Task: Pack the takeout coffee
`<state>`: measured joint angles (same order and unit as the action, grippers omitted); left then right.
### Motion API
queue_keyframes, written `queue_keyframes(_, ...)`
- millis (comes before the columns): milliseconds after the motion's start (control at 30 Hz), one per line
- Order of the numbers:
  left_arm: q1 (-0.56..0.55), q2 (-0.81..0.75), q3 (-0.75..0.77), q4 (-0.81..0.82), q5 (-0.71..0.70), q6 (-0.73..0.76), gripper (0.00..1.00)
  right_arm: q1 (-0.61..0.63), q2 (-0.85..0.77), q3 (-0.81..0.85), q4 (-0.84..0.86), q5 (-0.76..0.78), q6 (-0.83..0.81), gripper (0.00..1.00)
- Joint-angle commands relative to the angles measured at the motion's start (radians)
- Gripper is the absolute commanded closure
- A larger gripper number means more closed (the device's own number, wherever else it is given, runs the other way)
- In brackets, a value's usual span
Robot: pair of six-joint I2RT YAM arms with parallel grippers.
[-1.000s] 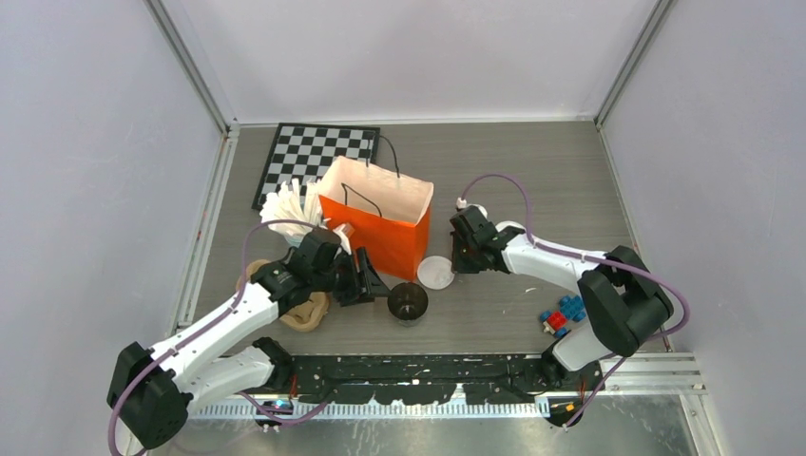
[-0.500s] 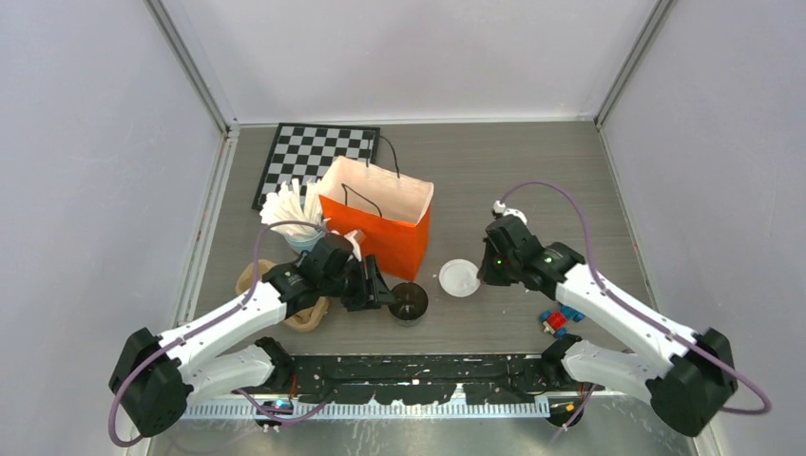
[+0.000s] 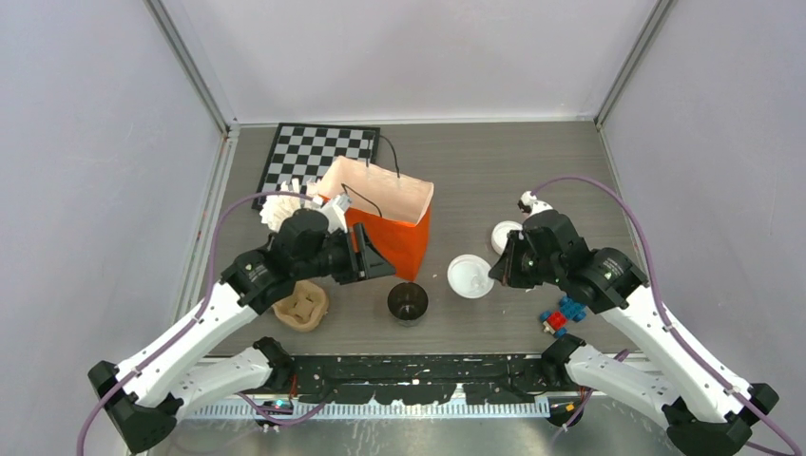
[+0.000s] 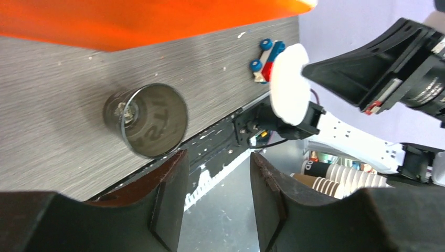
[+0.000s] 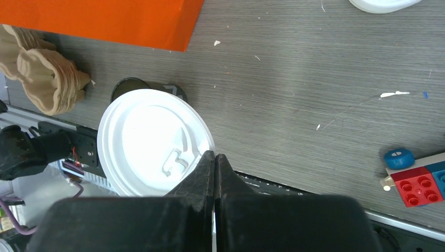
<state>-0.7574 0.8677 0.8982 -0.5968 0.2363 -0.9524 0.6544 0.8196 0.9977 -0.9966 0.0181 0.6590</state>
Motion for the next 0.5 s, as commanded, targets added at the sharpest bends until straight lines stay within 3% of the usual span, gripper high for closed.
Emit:
queue_keyframes(0,-0.002,0.078,0.109,-0.029,0.066,0.013,0.53,0.055,0.066,0.083,-0.021,0.053,-0.033,1.0)
queue_keyframes(200,-0.003,0.135,0.197,-0.049,0.092,0.018,0.55,0.322,0.208,0.2,-0.026,0.262,-0.015,1.0)
queue_keyframes(467,-0.014,0.135,0.156,-0.058,0.097,-0.024,0.54,0.4,0.319,0.277,0.09,0.263,0.028,1.0)
